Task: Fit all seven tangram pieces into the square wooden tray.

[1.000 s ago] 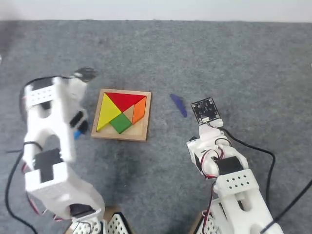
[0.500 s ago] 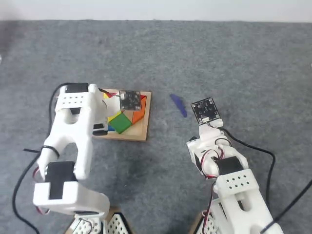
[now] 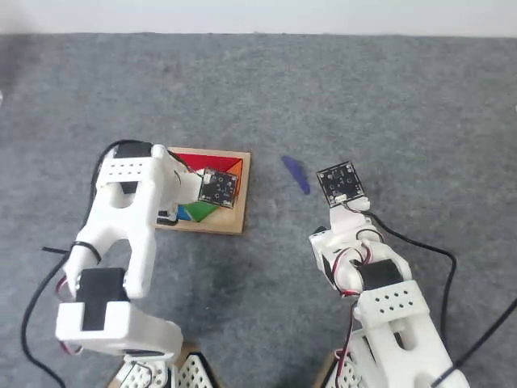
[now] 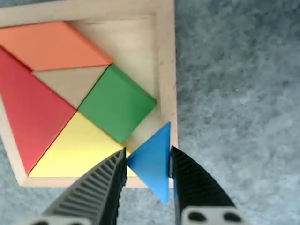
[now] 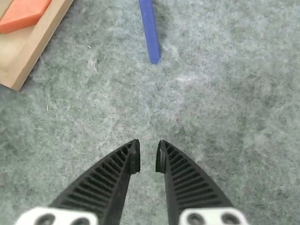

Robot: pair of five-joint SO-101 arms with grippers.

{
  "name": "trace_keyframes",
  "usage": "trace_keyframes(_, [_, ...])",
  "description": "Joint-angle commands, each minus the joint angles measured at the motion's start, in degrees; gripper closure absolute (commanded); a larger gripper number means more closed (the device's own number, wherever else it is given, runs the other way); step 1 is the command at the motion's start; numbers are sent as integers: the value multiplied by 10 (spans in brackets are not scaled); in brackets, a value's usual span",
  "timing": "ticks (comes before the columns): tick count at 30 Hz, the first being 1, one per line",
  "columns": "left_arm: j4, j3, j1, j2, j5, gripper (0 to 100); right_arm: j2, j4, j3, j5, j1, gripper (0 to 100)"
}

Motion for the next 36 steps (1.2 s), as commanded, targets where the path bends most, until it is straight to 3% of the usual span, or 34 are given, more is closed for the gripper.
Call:
trace_keyframes(1, [-28, 2, 0, -18, -4, 880, -9, 1, -9, 9, 0, 915])
trace_keyframes(7, [-55, 23, 13, -18, 10, 798, -9, 5, -9, 9, 0, 915])
trace_keyframes(16, [-94, 30, 17, -25, 47, 790, -11, 5, -9, 9, 0, 915])
trace_keyframes(20, [-74, -15, 12, -25, 82, 790, -11, 5, -9, 9, 0, 915])
trace_keyframes(23, [-13, -78, 11, -26, 135, 790, -9, 7, -10, 25, 0, 915])
trace_keyframes(27, [53, -175, -11, -59, 309, 790, -7, 103, -74, 42, 6, 915])
trace_keyframes(32, [70, -189, -97, -98, 638, 789, 51, 194, -232, 55, 25, 914])
trace_keyframes(36, [42, -95, -194, -99, 752, 789, 218, 229, -388, 93, 7, 914])
